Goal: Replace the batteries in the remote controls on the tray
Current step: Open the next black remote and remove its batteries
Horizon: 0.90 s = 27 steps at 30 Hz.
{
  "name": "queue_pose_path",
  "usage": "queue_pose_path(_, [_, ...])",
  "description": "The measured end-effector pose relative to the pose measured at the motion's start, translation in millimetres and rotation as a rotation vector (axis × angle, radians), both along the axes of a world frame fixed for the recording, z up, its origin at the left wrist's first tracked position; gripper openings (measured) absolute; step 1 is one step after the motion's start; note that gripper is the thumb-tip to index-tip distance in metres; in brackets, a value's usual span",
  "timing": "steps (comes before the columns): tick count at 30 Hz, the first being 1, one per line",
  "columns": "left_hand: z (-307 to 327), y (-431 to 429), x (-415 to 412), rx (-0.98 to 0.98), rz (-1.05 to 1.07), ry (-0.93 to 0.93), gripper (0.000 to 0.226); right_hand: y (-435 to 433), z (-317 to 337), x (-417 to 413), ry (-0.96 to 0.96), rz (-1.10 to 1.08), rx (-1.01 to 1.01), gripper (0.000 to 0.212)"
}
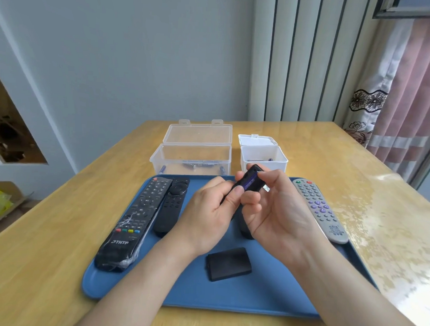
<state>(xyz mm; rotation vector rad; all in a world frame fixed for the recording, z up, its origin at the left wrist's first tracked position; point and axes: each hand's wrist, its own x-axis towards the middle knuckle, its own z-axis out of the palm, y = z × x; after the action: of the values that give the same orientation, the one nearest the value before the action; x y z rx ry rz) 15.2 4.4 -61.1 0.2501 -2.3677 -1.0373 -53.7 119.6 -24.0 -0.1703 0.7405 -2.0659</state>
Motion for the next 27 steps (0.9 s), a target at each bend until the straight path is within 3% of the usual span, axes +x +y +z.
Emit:
queue_pose_path(3, [-0.6, 1.0, 0.0, -0.037, -0.011, 0.011, 0.049, 0.5, -0.6, -1.0, -0.011, 0.006, 0.01, 0.017])
queue_pose_path(7, [1.2, 0.9, 2.1, -0.068, -0.031, 0.004, 0.035, 2.7, -2.2, -2.8, -0.039, 0.033, -0.029, 0.02])
queue_pose_path(11, [0.6, 0.7, 0.7, -0.072, -0.001, 0.027, 0.043, 4.2, -1.9, -4.1, -0.02, 0.045, -0.053, 0.022])
queue_pose_path(14, [3.5, -3.0, 0.3, -0.04, 0.069, 0.179, 0.022, 4.0, -6.5, -7.6, -0.027, 0.045, -0.038, 0.024])
queue_pose_path(17, [11.0, -5.7, 4.8, -0.243, 0.073, 0.27, 0.045, 0.6, -9.9, -6.5, 0.015, 0.069, 0.0, 0.026])
queue_pose_path(20, [16.7, -4.8, 7.5, -0.281, 0.0, 0.223, 0.039, -3.0, -10.3, -4.0, 0.108, 0.107, 0.019, 0.017])
queue_pose_path(27, [25.9, -13.2, 13.8, -0.457, 0.001, 0.049, 0.048, -2.7, -13.5, -6.7, 0.274, 0.135, 0.155, 0.018])
